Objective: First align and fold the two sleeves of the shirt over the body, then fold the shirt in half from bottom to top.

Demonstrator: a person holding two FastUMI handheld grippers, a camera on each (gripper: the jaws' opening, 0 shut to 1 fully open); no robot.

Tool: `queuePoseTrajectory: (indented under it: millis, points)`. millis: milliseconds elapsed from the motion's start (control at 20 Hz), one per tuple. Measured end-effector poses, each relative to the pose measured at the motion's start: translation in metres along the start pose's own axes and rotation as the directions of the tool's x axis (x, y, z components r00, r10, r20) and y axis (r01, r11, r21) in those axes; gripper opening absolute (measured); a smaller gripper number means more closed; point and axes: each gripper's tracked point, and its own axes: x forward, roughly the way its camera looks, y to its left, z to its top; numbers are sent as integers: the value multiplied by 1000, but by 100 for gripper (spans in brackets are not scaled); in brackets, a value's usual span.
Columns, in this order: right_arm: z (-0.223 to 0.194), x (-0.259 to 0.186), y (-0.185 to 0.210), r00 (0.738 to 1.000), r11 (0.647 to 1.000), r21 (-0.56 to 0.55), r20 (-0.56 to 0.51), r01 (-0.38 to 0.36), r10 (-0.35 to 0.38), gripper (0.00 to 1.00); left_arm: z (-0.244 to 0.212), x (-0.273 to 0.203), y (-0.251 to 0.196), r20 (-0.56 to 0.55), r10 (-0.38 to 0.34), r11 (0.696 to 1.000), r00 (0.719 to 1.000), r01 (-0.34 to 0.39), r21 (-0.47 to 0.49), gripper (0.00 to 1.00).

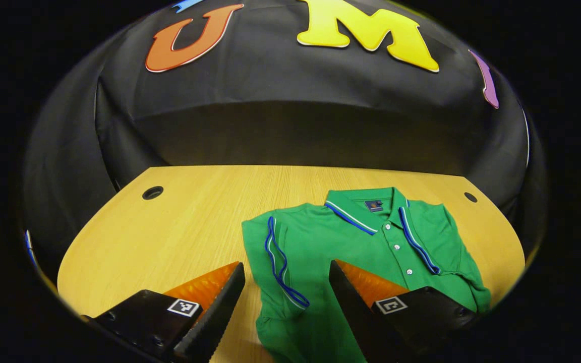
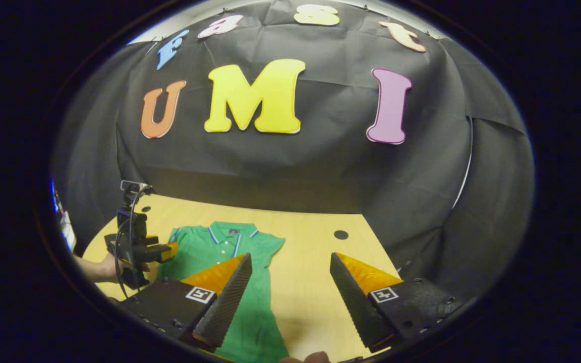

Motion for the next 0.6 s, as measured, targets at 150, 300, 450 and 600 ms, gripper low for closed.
queuePoseTrajectory:
  millis: [150, 300, 450, 600]
  points:
    - [-1, 4, -5, 1000, 1000, 0, -7, 12, -12, 96, -12, 11, 7, -37, 15, 1000, 999, -15, 12, 100]
    - [0, 9, -5, 1000, 1000, 2, -6, 13, -13, 95, -19, 18, 8, -56, 3, 1000, 998, -2, 26, 88]
    - [-3, 14, -10, 1000, 1000, -5, -21, 18, -18, 95, -13, 23, 9, -43, -13, 999, 999, 15, 46, 69]
    - [-1, 17, -14, 999, 1000, 5, -22, 26, -26, 97, -15, 26, 13, -54, -10, 999, 998, 13, 41, 28]
